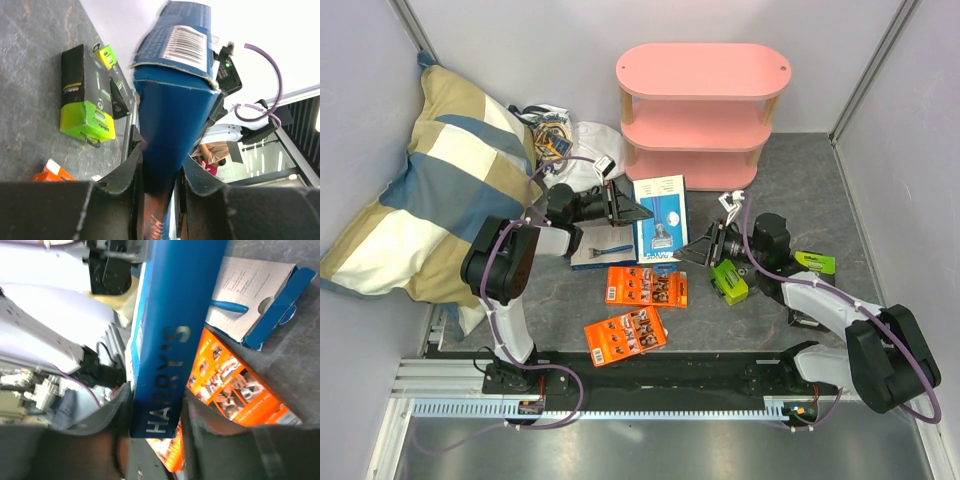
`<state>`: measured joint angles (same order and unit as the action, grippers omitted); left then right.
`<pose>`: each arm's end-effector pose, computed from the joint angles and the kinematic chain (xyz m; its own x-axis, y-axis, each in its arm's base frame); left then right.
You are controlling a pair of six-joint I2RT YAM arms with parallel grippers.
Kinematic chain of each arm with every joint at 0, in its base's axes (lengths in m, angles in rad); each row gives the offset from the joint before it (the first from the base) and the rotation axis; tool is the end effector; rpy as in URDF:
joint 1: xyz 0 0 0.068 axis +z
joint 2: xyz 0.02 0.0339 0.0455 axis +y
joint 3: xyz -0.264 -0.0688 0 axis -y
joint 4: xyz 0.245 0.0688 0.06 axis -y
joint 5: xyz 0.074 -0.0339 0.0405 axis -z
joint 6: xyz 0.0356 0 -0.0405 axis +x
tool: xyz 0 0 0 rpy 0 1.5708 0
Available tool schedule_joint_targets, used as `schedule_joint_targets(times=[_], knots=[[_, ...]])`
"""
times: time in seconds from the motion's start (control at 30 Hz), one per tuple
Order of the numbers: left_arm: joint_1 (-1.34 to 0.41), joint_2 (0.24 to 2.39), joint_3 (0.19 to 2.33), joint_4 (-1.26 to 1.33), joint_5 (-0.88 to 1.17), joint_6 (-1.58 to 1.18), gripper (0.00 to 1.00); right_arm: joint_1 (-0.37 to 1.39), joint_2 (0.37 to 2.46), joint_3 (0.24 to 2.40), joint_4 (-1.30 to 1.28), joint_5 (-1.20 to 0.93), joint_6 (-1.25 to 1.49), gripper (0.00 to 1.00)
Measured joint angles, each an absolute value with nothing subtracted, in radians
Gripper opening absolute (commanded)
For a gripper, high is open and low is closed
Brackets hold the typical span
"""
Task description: Place and organize the shaving razors onto the shelf
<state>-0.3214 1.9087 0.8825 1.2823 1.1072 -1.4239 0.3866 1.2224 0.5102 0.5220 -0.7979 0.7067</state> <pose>0.3436 -0.1480 0.2069 -0.9167 -0.1610 -0.3657 0.3786 -0.0571 -0.9238 0.2234 0.1185 0.2283 -0.7269 0.1936 -0.6589 -0.5817 0.3365 0.7405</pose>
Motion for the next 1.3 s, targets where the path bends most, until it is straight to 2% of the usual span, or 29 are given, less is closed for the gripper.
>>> schedule_joint_targets(times=[0.03,0.13,0.17,0.23,0.27,0.37,0.5,0.73,0.83,0.9,1.07,1.2,1.3], knots=[[-0.320,1.909,0.884,1.292,1.108,-1.423,0.09,0.387,1.225,0.507,0.532,-0.795,0.730,0.27],[-0.318,1.908,0.886,1.312,1.109,-1.422,0.27,0.385,1.232,0.504,0.546,-0.792,0.769,0.22],[-0.315,1.908,0.886,1.312,1.109,-1.422,0.46,0.386,1.232,0.504,0.551,-0.790,0.773,0.22],[-0.310,1.908,0.886,1.316,1.109,-1.422,0.57,0.387,1.232,0.504,0.553,-0.787,0.775,0.20],[-0.308,1.908,0.885,1.314,1.106,-1.425,0.77,0.387,1.232,0.505,0.551,-0.784,0.769,0.19],[-0.285,1.893,0.879,1.312,1.096,-1.435,0.95,0.389,1.232,0.505,0.501,-0.778,0.748,0.18],[-0.232,1.861,0.860,1.312,1.090,-1.438,0.99,0.391,1.232,0.526,0.415,-0.768,0.714,0.17],[-0.138,1.728,0.817,1.280,1.092,-1.360,1.00,0.393,1.235,0.645,0.292,-0.749,0.667,0.16],[-0.125,1.597,0.825,1.055,1.058,-1.168,1.00,0.393,1.246,0.710,0.250,-0.742,0.648,0.15],[-0.131,1.494,0.859,0.807,0.984,-0.978,1.00,0.393,1.251,0.751,0.222,-0.739,0.633,0.16],[-0.142,1.348,0.980,0.310,0.660,-0.661,1.00,0.393,1.281,0.849,0.155,-0.722,0.606,0.15],[-0.142,1.283,0.979,0.068,0.364,-0.553,1.00,0.393,1.340,0.960,0.098,-0.711,0.590,0.15],[-0.142,1.263,0.961,-0.019,0.256,-0.522,1.00,0.392,1.394,1.072,0.050,-0.707,0.578,0.15]])
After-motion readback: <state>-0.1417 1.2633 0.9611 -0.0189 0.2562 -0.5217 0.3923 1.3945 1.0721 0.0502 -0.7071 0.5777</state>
